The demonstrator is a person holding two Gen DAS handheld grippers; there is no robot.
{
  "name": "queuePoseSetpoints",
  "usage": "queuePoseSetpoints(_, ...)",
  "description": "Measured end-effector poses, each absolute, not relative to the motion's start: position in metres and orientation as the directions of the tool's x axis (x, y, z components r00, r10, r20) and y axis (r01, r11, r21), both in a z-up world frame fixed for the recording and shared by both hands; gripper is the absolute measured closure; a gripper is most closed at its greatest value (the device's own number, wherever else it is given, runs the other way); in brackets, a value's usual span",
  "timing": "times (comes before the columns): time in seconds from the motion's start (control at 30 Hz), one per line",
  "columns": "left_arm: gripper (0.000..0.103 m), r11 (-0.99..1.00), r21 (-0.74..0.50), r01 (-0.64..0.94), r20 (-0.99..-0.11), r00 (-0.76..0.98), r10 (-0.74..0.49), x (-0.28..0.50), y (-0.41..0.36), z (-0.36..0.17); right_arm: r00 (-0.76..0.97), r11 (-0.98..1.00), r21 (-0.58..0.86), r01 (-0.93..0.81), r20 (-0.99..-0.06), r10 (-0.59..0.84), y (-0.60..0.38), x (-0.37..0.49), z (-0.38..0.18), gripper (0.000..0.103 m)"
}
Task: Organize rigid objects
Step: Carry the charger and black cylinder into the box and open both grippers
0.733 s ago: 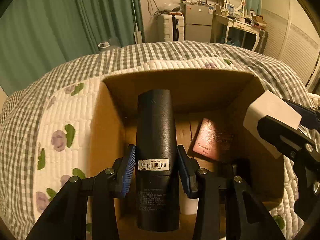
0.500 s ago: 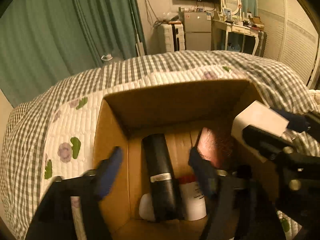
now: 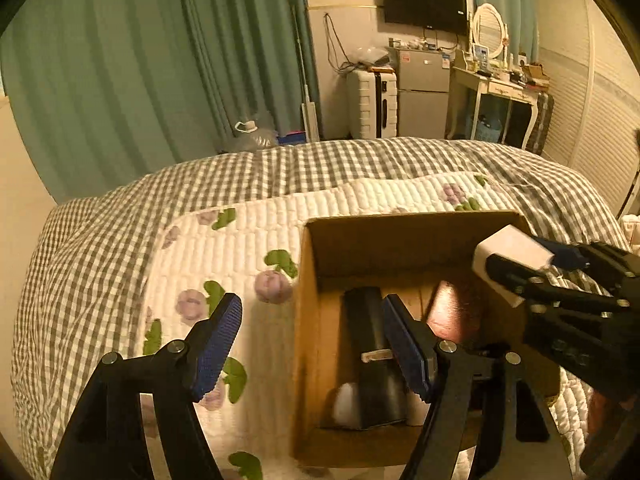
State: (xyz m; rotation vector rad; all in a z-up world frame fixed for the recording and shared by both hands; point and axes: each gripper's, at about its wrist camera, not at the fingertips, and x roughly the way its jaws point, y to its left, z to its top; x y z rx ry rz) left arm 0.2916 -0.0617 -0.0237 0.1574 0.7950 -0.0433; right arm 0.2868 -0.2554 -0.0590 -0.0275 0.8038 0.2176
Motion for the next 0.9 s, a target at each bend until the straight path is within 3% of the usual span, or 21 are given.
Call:
queuePoseSetpoints(0.3, 0.028, 0.995, 0.084, 0.061, -0.699, 0.715, 0.015, 0.291, -0.035, -0.028, 0.652, 0.984, 0.041, -0.175, -0.743, 0.147, -0.242, 0.304, -0.077, 0.051)
queuePoseSetpoints(0.4, 0.023, 0.997, 0.064, 0.040, -0.696, 0.718, 0.016, 0.284, -0.028, -0.025, 0.682, 0.988, 0.035, -0.153, -0.720, 0.131, -0.246, 0.290, -0.066, 0.035)
queuePoseSetpoints(0.53, 0.020, 0.998, 0.055, 0.040, -0.685, 0.728, 0.009, 0.264, -0.022, -0.013, 0.698, 0.989, 0.036, -0.143, -0.705, 0.127, -0.249, 0.267, -0.043, 0.033)
queuePoseSetpoints(0.67, 0.009, 0.997, 0.058, 0.043, -0.639, 0.769, 0.004, 0.235, -0.018, 0.007, 0.738, 0.993, 0.000, -0.122, -0.669, 0.091, -0.248, 0.231, -0.013, 0.017)
queuePoseSetpoints(0.73, 0.000, 0.997, 0.077, 0.031, -0.613, 0.790, 0.023, 0.219, -0.014, 0.017, 0.753, 0.993, 0.000, -0.116, -0.652, 0.088, -0.247, 0.214, -0.001, 0.015)
queuePoseSetpoints(0.9, 0.000, 0.996, 0.086, 0.018, -0.608, 0.793, 0.038, 0.186, -0.002, 0.025, 0.761, 0.994, -0.016, -0.112, -0.644, 0.075, -0.241, 0.174, 0.011, 0.007)
